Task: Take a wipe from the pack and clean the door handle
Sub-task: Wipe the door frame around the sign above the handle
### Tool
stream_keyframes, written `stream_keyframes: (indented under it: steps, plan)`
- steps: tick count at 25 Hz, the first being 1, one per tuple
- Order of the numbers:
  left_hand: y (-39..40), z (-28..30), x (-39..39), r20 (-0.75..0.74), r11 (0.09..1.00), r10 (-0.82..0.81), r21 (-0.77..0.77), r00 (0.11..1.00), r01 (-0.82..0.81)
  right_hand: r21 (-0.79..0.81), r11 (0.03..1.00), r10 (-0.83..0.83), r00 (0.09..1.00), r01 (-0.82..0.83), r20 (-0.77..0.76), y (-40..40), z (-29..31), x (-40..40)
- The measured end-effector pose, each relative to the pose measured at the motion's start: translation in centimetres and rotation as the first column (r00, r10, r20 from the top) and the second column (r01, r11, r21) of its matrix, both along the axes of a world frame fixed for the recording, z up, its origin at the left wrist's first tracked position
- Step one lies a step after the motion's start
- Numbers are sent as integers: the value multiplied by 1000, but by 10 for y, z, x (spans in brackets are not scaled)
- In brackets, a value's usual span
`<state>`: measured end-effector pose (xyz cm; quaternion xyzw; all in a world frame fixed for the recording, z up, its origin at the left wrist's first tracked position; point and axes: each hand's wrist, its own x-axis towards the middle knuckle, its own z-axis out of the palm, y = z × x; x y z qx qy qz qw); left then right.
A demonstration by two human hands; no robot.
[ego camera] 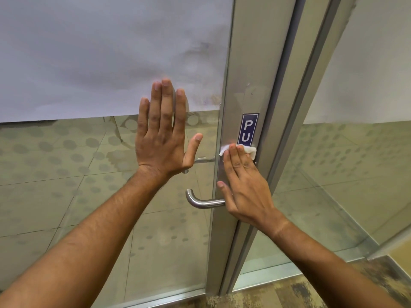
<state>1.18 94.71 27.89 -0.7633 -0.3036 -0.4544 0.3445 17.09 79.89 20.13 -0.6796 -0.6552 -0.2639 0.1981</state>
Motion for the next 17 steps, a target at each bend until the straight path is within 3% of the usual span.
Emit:
stream_keyframes:
  steps: [5,10,14,17]
  plan:
    - [1,1,0,11,1000,3,-1,1000,-3,140,990,32,998,-24,-57,21,23,1]
    - [1,1,0,5,1000,5,2,1000,-5,28,997,67,998,-68,2,0,-4,12]
    - [1,0,1,6,1000,4,6,1000,-4,133,989,68,996,-59,-62,17,7,2]
    - [1,1,0,11,1000,-1,2,1000,1,106,992,72,997,-69,-31,15,0,1]
